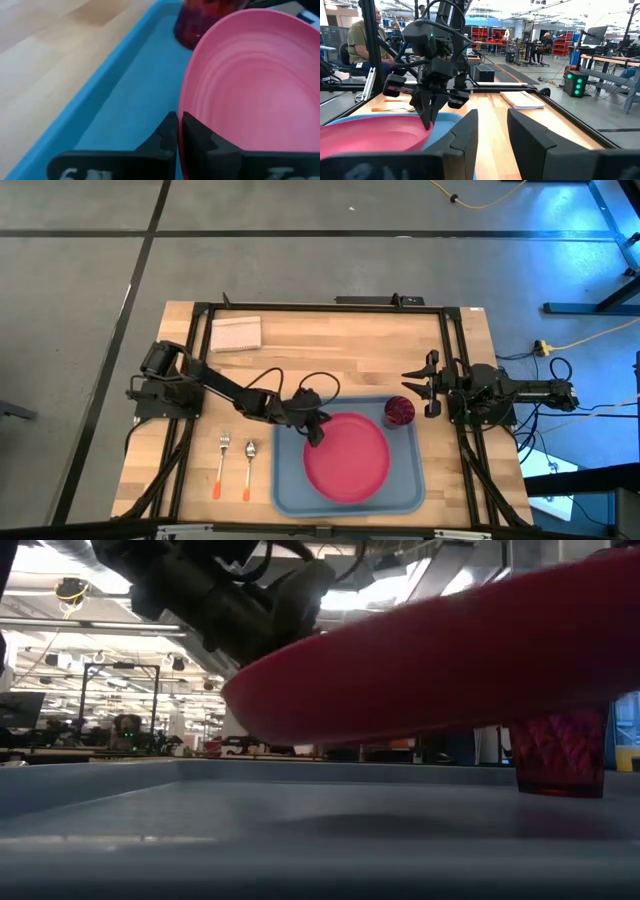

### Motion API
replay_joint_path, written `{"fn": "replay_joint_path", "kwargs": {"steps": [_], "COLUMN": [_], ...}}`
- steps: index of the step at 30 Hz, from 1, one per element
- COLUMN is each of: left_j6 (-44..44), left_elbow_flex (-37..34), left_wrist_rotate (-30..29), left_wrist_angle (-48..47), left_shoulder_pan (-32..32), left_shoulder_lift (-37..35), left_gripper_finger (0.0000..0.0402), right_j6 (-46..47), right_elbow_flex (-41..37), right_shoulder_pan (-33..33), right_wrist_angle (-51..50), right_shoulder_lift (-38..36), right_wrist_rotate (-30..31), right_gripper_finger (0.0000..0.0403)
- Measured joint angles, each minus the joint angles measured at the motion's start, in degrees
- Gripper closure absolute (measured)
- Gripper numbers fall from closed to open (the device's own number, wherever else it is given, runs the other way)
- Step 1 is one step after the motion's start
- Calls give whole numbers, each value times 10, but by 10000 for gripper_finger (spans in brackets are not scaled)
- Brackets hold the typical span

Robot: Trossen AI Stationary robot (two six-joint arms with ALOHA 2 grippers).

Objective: Pick and place plate/cup/fork/spoon on tray
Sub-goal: Put the pink plate in the middle of the blue tray, then put the orange and silver fork on the left side of the blue tray

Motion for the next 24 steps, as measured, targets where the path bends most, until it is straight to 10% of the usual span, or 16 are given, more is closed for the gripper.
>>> {"fn": "replay_joint_path", "kwargs": {"steps": [24], "left_j6": [35], "left_elbow_flex": [3], "left_wrist_rotate": [18], "left_wrist_angle": [2], "left_shoulder_pan": [16], "left_shoulder_lift": [6], "left_gripper_finger": [366], "right_j6": [0], "right_elbow_flex": [0], "right_shoulder_pan": [0], "right_wrist_angle": [0], "right_shoulder_lift": [0], "right_wrist_rotate": [0], "right_gripper_finger": [293]}}
